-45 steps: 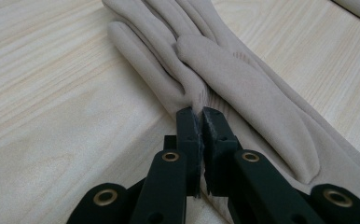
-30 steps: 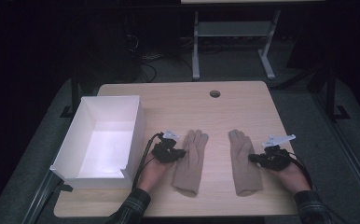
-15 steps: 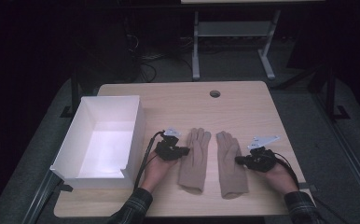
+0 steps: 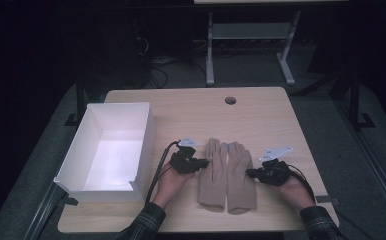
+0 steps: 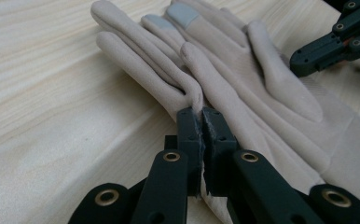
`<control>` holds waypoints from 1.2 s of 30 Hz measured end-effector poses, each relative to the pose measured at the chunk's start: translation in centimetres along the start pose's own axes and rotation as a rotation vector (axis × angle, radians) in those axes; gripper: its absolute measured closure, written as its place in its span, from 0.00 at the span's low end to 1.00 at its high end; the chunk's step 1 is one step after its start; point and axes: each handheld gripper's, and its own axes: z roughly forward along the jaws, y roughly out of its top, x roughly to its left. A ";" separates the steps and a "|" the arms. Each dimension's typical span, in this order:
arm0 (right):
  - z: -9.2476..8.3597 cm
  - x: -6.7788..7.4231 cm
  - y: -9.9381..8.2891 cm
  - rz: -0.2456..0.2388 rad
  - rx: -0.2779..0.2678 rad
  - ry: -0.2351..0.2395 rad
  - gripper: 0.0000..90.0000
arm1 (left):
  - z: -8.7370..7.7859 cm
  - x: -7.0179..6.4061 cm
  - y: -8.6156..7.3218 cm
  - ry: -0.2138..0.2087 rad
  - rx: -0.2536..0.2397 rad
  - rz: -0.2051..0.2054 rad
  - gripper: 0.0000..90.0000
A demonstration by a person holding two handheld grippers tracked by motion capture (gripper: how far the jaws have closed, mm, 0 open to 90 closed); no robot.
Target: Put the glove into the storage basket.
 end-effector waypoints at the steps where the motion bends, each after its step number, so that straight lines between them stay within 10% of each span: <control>1: -0.3 -0.1 -0.1 0.003 -0.006 -0.003 1.00 | -0.1 -0.1 0.1 -0.004 -0.005 -0.004 0.96; 36: 0.9 0.5 0.3 0.000 0.005 0.070 1.00 | 0.8 -3.3 4.4 -0.148 -0.028 0.021 0.96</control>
